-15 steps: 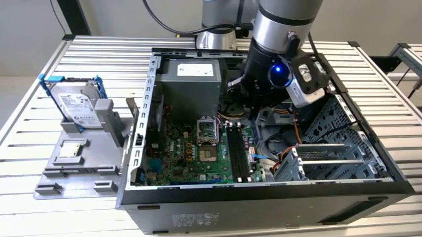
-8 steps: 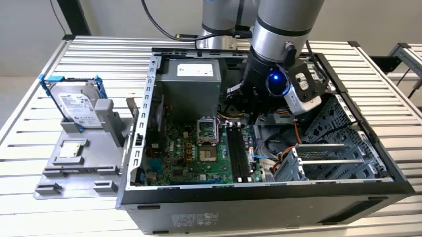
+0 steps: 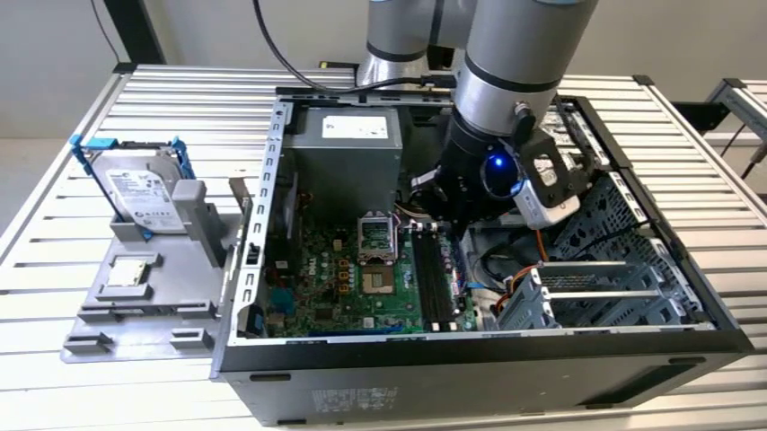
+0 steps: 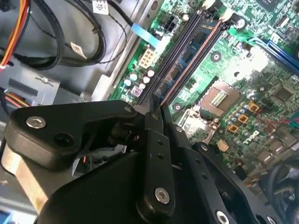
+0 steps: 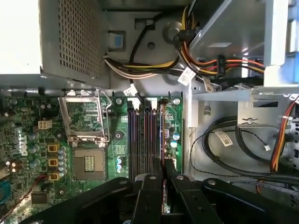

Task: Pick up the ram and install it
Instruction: 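Insert the ram into the slot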

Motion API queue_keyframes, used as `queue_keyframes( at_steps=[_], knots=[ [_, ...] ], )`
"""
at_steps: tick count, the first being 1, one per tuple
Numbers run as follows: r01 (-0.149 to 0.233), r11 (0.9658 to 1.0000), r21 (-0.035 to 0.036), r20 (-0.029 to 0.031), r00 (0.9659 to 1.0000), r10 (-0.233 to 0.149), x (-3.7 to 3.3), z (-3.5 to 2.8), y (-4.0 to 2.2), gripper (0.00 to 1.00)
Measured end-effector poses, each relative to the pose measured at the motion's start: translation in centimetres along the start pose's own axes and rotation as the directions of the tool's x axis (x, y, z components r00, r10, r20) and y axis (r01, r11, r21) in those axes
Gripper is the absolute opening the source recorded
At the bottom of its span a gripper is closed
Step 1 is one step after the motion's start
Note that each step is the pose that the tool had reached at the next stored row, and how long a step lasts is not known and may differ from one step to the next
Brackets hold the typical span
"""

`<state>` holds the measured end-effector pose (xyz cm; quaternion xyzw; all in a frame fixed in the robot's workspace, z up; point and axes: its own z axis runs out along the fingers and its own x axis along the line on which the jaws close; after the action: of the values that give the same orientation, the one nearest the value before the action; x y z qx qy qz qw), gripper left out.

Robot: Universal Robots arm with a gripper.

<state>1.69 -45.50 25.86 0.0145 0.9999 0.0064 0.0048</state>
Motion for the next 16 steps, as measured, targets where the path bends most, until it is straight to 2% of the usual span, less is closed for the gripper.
queue_keyframes(
  at_steps=[5,16],
  knots=[
    [0.000,1.0000,0.0002,0.0000,1.0000,0.000,0.07,0.90,-0.30,0.00],
    [0.001,1.0000,0.0000,0.0000,1.0000,-0.001,0.12,2.92,-0.41,0.00]
  ],
)
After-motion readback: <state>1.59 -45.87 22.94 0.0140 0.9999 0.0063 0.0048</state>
